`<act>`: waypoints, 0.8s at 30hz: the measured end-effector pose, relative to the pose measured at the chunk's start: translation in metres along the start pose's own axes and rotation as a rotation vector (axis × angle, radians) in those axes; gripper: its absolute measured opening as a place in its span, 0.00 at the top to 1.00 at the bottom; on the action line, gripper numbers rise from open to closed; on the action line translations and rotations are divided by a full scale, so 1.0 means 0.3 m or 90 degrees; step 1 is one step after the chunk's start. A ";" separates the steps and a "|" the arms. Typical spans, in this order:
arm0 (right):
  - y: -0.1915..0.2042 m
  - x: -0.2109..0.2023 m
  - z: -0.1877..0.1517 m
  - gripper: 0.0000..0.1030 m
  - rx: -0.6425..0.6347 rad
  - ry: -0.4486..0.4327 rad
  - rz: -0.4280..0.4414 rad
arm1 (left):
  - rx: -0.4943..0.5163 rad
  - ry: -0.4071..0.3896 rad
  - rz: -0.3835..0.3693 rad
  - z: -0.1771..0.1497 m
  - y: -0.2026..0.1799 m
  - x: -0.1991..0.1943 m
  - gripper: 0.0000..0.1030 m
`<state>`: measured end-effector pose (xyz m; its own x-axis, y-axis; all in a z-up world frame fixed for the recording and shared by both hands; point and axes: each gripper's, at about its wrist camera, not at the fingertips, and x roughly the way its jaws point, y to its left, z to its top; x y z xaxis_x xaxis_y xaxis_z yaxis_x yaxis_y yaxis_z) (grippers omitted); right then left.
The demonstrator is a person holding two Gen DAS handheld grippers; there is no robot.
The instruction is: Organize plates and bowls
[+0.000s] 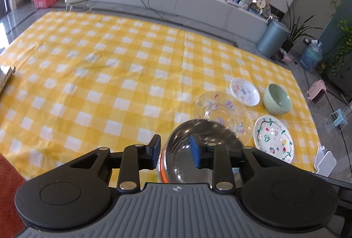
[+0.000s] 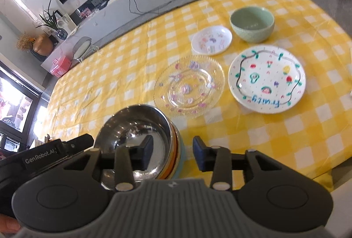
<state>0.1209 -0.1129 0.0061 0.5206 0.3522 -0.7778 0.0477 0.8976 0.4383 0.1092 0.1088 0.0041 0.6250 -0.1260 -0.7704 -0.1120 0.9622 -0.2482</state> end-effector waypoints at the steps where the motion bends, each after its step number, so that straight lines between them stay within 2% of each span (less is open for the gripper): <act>1: 0.000 -0.015 0.002 0.57 -0.003 -0.007 0.001 | 0.004 -0.005 -0.004 0.002 -0.008 -0.008 0.64; 9: -0.040 -0.136 0.030 0.48 -0.016 -0.059 -0.006 | 0.039 -0.016 -0.038 0.009 -0.105 -0.043 0.61; 14: -0.097 -0.196 0.065 0.47 -0.022 -0.085 -0.028 | 0.075 -0.017 -0.071 0.020 -0.202 -0.056 0.59; 24: -0.238 -0.258 0.203 0.41 -0.004 -0.129 -0.052 | 0.145 -0.004 -0.122 0.067 -0.410 -0.026 0.58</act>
<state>0.1292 -0.2204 0.0626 0.6764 0.2187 -0.7033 0.0919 0.9224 0.3752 0.1336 -0.0038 0.0526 0.6234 -0.3091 -0.7182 0.1834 0.9507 -0.2500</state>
